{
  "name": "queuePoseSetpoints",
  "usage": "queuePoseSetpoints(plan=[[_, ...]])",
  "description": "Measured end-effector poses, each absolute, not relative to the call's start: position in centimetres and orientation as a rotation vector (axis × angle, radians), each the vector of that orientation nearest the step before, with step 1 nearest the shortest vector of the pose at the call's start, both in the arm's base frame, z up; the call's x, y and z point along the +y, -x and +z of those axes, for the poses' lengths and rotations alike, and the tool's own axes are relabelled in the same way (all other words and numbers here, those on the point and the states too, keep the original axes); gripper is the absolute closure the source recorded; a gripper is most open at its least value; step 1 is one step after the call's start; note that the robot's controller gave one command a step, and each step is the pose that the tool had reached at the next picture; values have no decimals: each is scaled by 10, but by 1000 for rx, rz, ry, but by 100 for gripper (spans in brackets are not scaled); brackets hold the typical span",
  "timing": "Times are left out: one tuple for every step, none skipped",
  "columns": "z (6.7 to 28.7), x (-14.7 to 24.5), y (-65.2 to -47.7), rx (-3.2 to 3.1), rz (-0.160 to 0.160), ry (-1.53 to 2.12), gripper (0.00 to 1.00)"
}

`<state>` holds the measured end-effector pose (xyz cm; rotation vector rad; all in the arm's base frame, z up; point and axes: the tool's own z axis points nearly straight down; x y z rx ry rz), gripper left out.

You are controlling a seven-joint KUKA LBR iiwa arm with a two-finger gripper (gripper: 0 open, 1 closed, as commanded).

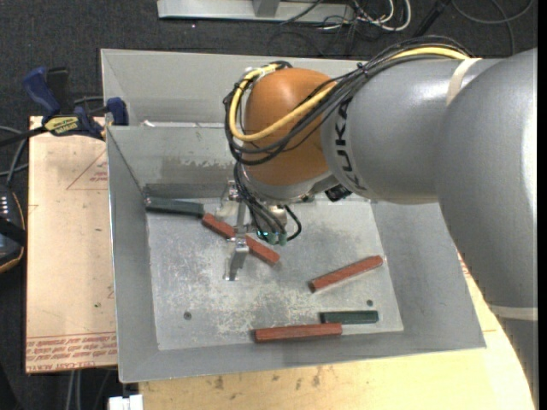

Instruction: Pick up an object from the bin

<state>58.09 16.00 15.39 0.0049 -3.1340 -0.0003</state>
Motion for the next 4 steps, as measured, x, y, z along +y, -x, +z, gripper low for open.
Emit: queuePoseSetpoints(plan=[[159, 159, -583, -3142, -2, -1, 0], [79, 115, -633, -3161, -10, 75, 100], [79, 115, -633, -3161, -10, 75, 100], [272, 114, -649, -3152, -5, 102, 100]])
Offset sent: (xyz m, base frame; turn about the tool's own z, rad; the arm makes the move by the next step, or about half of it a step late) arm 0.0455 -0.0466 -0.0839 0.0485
